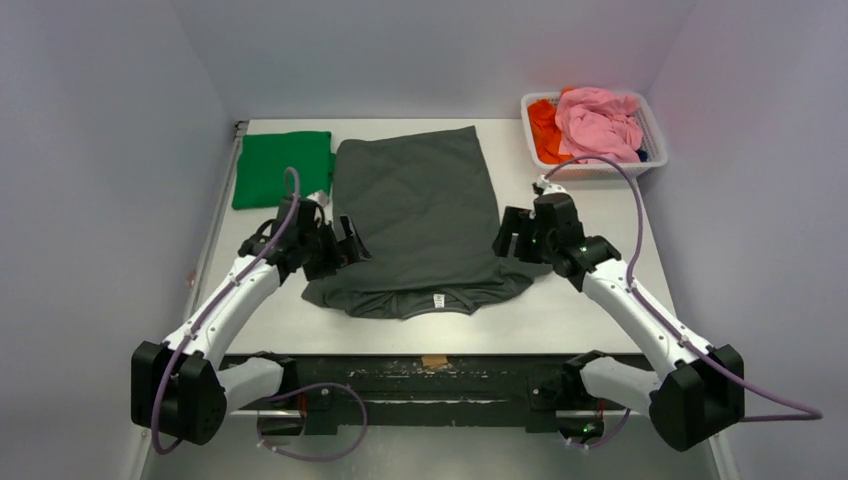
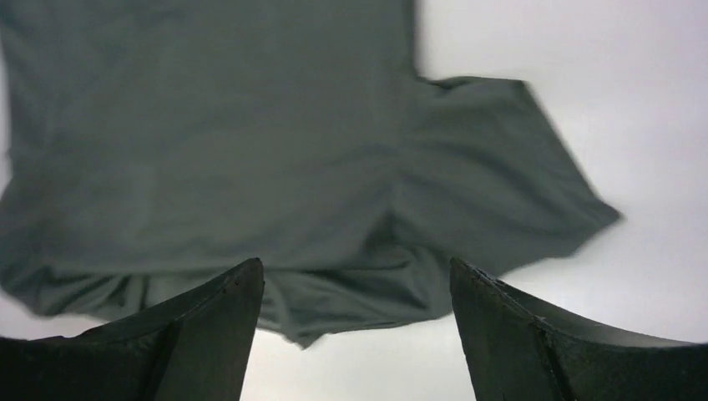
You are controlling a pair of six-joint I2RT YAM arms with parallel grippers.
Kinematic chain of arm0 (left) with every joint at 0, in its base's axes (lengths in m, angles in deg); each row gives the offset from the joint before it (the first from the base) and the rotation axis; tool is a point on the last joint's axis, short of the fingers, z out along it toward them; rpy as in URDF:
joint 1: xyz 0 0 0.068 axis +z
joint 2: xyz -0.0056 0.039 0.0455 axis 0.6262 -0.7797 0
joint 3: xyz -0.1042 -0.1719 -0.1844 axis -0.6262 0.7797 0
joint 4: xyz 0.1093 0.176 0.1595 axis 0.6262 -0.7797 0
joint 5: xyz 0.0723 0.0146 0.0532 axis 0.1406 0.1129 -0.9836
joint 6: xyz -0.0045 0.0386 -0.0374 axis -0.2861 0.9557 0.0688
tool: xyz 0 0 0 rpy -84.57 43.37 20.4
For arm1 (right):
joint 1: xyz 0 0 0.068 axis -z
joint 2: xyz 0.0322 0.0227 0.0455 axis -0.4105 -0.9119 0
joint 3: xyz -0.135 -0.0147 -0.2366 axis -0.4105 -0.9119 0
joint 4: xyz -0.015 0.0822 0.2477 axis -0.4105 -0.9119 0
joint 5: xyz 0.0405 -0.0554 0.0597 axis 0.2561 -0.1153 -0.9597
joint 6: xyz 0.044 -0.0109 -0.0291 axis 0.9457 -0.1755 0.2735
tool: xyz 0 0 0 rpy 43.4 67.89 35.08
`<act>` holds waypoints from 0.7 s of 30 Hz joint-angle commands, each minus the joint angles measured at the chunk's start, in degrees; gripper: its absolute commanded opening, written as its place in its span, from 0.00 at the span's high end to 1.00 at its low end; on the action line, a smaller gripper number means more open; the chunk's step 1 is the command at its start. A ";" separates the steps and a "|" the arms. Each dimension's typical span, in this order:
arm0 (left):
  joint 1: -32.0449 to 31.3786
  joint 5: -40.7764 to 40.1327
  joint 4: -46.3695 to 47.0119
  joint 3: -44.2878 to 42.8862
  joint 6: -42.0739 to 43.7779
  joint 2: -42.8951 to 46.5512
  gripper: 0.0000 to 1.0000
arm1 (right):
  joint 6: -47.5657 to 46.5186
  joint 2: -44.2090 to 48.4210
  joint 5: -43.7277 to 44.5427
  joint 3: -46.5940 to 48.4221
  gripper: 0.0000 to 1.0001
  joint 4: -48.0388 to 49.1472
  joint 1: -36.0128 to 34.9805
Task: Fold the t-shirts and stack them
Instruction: Flatten out the tshirt
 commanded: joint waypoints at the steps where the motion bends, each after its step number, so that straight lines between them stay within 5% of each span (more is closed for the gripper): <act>1: -3.68 4.79 8.94 1.18 -2.58 -0.30 0.00 | 3.24 1.36 -9.45 5.32 0.19 9.77 -7.73; 5: -5.74 3.87 11.25 6.70 -3.74 2.05 0.00 | 6.85 3.21 -20.23 6.71 0.16 16.89 -9.76; 11: -7.10 1.58 20.69 14.27 -9.04 -0.54 0.00 | 8.49 4.83 -20.26 6.46 0.14 17.39 -11.17; 21: -6.20 -3.44 20.44 -4.85 -10.32 -29.12 0.00 | 4.16 3.37 -15.04 6.68 0.12 15.73 -11.12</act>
